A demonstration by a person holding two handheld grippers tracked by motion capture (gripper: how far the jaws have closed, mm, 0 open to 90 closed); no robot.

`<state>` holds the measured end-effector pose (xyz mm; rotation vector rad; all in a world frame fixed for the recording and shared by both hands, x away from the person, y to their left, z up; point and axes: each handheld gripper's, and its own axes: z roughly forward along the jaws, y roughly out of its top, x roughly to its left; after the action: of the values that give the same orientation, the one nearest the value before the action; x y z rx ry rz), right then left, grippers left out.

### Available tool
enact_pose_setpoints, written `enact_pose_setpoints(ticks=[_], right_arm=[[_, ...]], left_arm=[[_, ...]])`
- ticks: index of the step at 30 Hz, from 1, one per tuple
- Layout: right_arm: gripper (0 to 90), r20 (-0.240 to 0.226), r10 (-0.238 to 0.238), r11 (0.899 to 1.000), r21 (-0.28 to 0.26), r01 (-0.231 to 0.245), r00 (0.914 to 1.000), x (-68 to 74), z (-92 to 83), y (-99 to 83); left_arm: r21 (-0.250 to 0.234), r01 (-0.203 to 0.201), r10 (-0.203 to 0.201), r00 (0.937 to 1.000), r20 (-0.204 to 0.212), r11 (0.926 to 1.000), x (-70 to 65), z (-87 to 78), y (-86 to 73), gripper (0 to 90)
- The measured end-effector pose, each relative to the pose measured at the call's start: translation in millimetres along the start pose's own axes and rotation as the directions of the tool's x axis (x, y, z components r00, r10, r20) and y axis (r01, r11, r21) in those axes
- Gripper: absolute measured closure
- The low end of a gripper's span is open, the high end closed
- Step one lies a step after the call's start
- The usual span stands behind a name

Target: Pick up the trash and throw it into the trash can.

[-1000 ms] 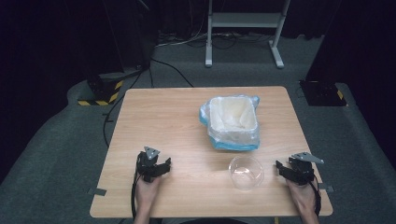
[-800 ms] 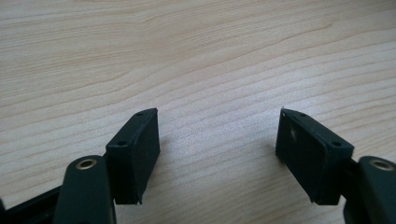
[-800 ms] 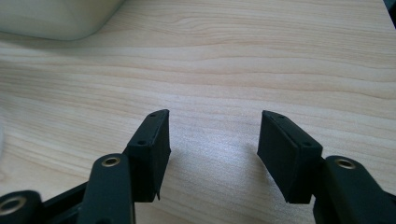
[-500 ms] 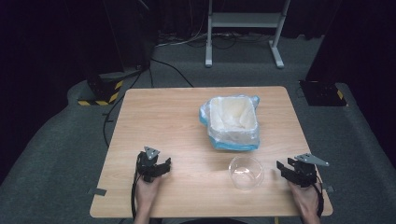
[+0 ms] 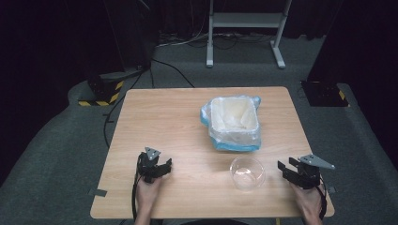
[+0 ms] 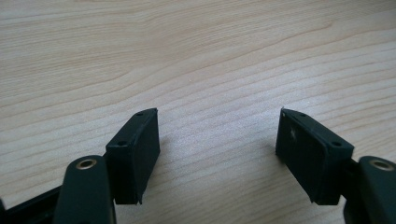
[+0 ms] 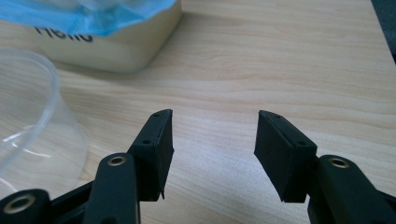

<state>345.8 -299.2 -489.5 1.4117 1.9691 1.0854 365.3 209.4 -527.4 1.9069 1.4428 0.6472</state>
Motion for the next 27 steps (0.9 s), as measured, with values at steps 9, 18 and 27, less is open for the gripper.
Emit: enact_pose_setpoints(ticks=[9,18,27], right_arm=[[44.0,-0.044,-0.005,0.999,-0.040,0.003,0.9990,9.8,-9.5,5.0],[44.2,-0.089,-0.026,0.999,-0.048,0.022,0.9957,21.6,-12.5,12.8],[45.7,-0.123,-0.052,0.998,-0.044,0.047,0.9910,34.6,-10.0,23.9]], left_arm=[[0.000,0.000,0.000,1.0000,0.000,1.0000,0.0,0.0,0.0,30.0],[0.000,0.001,-0.001,1.0000,0.001,1.0000,0.0,0.0,0.0,30.0],[0.001,0.000,0.000,1.0000,0.002,1.0000,0.1,-0.1,0.0,29.8]])
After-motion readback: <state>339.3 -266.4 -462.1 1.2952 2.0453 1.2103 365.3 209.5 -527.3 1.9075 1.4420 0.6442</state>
